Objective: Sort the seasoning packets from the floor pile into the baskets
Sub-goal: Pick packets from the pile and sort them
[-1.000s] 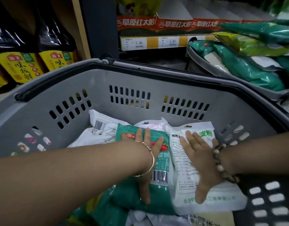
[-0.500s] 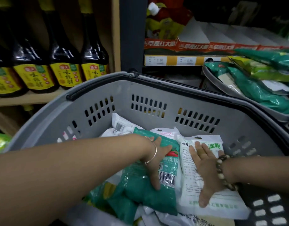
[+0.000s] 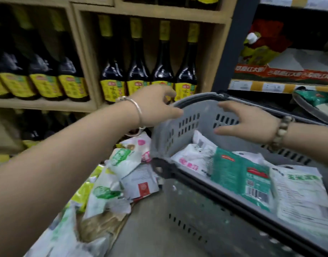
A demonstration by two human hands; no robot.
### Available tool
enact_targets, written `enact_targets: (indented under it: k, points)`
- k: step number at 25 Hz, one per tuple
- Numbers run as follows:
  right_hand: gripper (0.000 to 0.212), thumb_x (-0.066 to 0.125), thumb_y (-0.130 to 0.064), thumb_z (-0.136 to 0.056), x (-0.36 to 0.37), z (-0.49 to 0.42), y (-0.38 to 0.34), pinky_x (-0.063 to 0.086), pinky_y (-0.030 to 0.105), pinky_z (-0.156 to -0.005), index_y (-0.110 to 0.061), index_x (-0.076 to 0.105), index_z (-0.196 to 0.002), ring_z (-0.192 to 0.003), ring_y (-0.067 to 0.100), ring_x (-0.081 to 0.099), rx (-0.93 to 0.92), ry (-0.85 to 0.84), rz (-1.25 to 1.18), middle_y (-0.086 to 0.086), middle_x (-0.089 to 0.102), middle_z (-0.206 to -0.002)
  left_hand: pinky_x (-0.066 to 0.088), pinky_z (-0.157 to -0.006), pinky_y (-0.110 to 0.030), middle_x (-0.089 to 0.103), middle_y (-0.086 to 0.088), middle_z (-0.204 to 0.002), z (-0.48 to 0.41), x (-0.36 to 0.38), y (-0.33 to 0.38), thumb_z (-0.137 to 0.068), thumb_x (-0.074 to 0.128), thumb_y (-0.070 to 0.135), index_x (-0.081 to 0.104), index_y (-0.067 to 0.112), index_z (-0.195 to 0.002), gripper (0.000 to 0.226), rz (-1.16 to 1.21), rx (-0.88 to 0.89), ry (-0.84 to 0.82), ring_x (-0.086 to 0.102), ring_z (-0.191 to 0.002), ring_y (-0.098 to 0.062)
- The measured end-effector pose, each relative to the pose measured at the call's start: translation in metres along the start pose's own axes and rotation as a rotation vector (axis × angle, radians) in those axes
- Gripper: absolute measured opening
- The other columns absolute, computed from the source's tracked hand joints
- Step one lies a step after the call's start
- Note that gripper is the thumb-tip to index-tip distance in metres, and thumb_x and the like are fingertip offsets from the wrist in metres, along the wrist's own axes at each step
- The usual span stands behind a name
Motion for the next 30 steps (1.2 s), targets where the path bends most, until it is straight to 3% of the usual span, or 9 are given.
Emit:
enact_targets:
  k: [4, 8, 11, 14, 17, 22, 25, 27, 30]
  points:
    - [0.073, 0.065, -0.042, -0.08, 0.0, -0.014, -0.123, 0.03, 0.019, -0.093, -0.021, 0.034, -0.142, -0.129, 0.016, 0.04, -0.219, 0.106, -0.056, -0.001, 0.041, -0.144, 0.043, -0.089, -0.027, 0.059, 0.003, -0.12, 0.067, -0.058, -0.08, -0.076, 0.061, 0.055, 0.052, 0.027, -0.13, 0.062, -0.021, -0.115, 0.108, 0.057, -0.108, -0.017]
    - [0.071, 0.062, -0.045, -0.08, 0.037, -0.017, -0.212, 0.038, 0.03, -0.094, -0.025, 0.033, -0.141, -0.123, 0.019, 0.045, -0.309, 0.036, -0.026, 0.0, 0.043, -0.14, 0.048, -0.092, -0.036, 0.061, 0.004, -0.115, 0.116, -0.075, -0.152, -0.077, 0.062, 0.053, 0.052, 0.029, -0.128, 0.057, 0.004, -0.196, 0.192, 0.058, -0.107, -0.019]
    - [0.069, 0.06, -0.049, -0.081, 0.086, -0.021, -0.257, 0.036, 0.025, -0.088, -0.028, 0.033, -0.141, -0.122, 0.018, 0.045, -0.349, -0.042, 0.052, 0.001, 0.041, -0.14, 0.048, -0.09, -0.038, 0.057, -0.004, -0.125, 0.137, -0.055, -0.204, -0.079, 0.056, 0.057, 0.051, 0.026, -0.126, 0.056, -0.156, -0.293, 0.148, 0.055, -0.113, -0.025]
    - [0.067, 0.061, -0.045, -0.082, 0.141, -0.026, -0.277, 0.037, 0.029, -0.098, -0.025, 0.034, -0.141, -0.126, 0.018, 0.043, -0.344, -0.113, 0.062, 0.001, 0.038, -0.142, 0.045, -0.084, -0.035, 0.053, -0.005, -0.127, 0.151, -0.02, -0.248, -0.082, 0.052, 0.055, 0.049, 0.024, -0.124, 0.052, -0.193, -0.345, 0.096, 0.053, -0.114, -0.027]
    - [0.068, 0.058, -0.044, -0.085, 0.206, -0.026, -0.285, 0.038, 0.036, -0.102, -0.023, 0.03, -0.143, -0.131, 0.021, 0.037, -0.344, -0.246, 0.163, 0.003, 0.033, -0.146, 0.044, -0.081, -0.034, 0.048, -0.002, -0.134, 0.175, 0.017, -0.306, -0.085, 0.051, 0.051, 0.039, 0.028, -0.136, 0.058, -0.193, -0.449, 0.018, 0.05, -0.118, -0.025]
    - [0.066, 0.055, -0.045, -0.085, 0.278, -0.018, -0.282, 0.043, 0.04, -0.096, -0.025, 0.029, -0.143, -0.125, 0.025, 0.043, -0.358, -0.423, 0.228, 0.004, 0.035, -0.144, 0.047, -0.08, -0.032, 0.049, -0.001, -0.136, 0.233, 0.075, -0.374, -0.086, 0.054, 0.047, 0.037, 0.029, -0.139, 0.059, -0.096, -0.642, -0.129, 0.052, -0.118, -0.024]
    - [0.066, 0.056, -0.046, -0.085, 0.323, -0.016, -0.274, 0.042, 0.035, -0.092, -0.021, 0.033, -0.141, -0.122, 0.026, 0.046, -0.349, -0.519, 0.247, 0.007, 0.041, -0.139, 0.049, -0.079, -0.032, 0.054, -0.001, -0.13, 0.255, 0.088, -0.391, -0.086, 0.055, 0.045, 0.038, 0.029, -0.138, 0.057, -0.06, -0.687, -0.152, 0.055, -0.112, -0.022]
    - [0.065, 0.059, -0.049, -0.083, 0.36, -0.011, -0.272, 0.041, 0.03, -0.089, -0.017, 0.041, -0.137, -0.118, 0.025, 0.05, -0.278, -0.57, 0.179, 0.007, 0.048, -0.135, 0.047, -0.086, -0.032, 0.053, 0.0, -0.133, 0.27, 0.095, -0.398, -0.086, 0.056, 0.046, 0.039, 0.029, -0.137, 0.057, -0.048, -0.717, -0.172, 0.052, -0.117, -0.021]
    - [0.05, 0.064, -0.044, -0.083, 0.429, 0.015, -0.277, 0.046, 0.035, -0.089, -0.009, 0.061, -0.119, -0.104, 0.024, 0.059, -0.089, -0.78, -0.188, 0.011, 0.062, -0.119, 0.042, -0.095, -0.03, 0.049, 0.0, -0.137, 0.296, 0.111, -0.41, -0.087, 0.056, 0.042, 0.041, 0.027, -0.137, 0.055, 0.017, -0.761, -0.251, 0.047, -0.123, -0.019]
Point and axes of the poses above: each hand's wrist, its own z-axis away from the middle knuckle, its own x-axis out of the palm, y = z × x, the point moved 10 cm from there along -z, towards the middle knuckle
